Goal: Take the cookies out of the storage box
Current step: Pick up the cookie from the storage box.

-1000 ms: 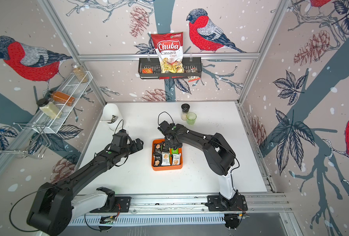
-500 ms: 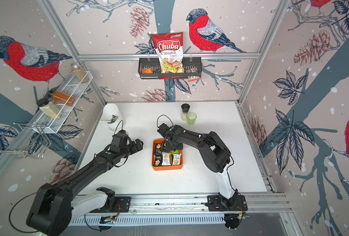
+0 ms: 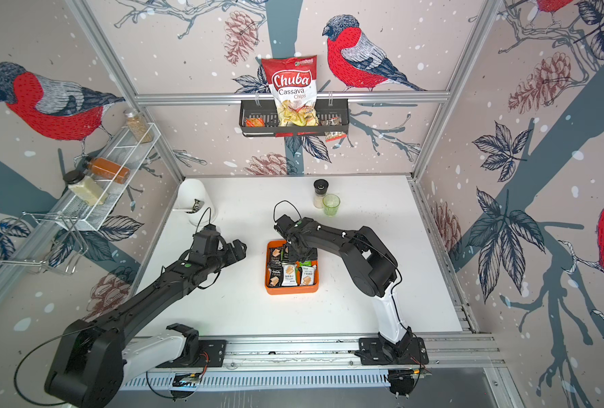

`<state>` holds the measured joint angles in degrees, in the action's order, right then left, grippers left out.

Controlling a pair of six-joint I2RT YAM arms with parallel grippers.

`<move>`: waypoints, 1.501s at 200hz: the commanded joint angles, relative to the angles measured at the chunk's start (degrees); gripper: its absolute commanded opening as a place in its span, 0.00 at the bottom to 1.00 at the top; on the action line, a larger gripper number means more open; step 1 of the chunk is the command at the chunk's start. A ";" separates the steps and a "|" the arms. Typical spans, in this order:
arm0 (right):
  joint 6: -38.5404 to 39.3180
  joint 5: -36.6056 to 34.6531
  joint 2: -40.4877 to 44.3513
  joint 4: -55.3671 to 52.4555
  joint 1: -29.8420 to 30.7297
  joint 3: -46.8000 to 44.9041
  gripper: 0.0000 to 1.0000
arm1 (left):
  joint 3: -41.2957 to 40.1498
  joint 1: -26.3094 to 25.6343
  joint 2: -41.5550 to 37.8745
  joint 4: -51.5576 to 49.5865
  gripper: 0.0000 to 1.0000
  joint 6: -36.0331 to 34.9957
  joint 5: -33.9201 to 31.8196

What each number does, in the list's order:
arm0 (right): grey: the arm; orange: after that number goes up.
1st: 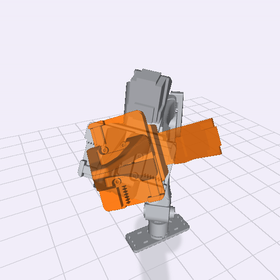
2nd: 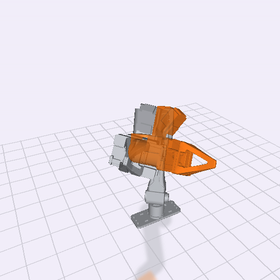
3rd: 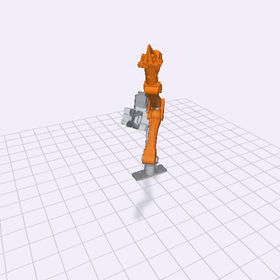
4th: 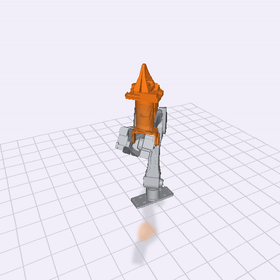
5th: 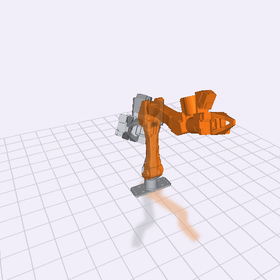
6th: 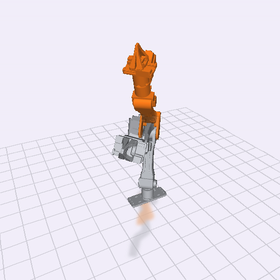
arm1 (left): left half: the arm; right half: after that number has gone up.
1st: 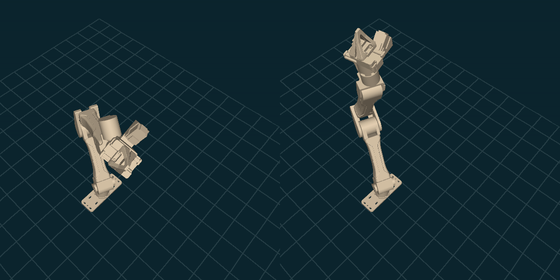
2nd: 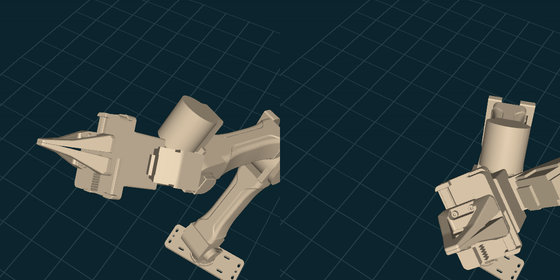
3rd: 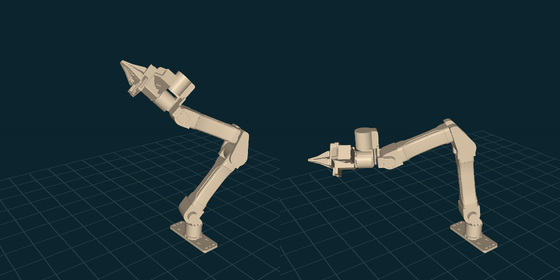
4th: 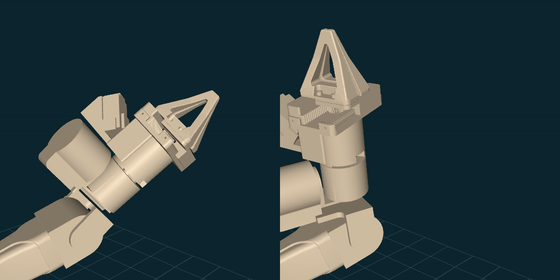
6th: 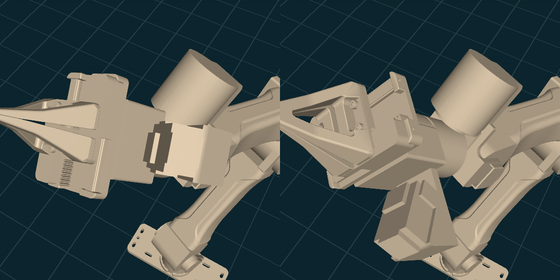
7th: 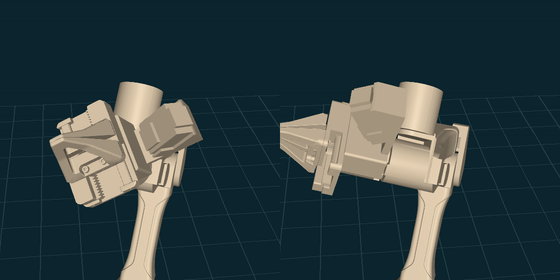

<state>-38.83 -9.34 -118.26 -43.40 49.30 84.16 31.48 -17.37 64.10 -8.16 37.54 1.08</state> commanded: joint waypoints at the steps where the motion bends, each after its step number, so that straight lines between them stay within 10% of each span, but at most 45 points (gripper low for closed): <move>1: 0.76 -1.11 -0.84 -0.68 -0.20 -0.58 0.54 | 0.67 0.31 -0.27 -0.71 0.96 -0.27 -0.73; 207: 1.54 1.76 12.02 3.63 0.68 -1.37 0.39 | 1.27 0.49 0.25 -0.54 0.96 0.17 1.80; 300: 5.68 8.82 25.37 11.02 -11.92 -12.96 0.39 | 6.18 -2.36 5.49 -0.45 0.96 -0.61 5.28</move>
<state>-36.23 -1.72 -95.37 -34.30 40.91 73.95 36.10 -18.94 67.92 -8.38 37.52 4.75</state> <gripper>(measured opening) 0.451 0.958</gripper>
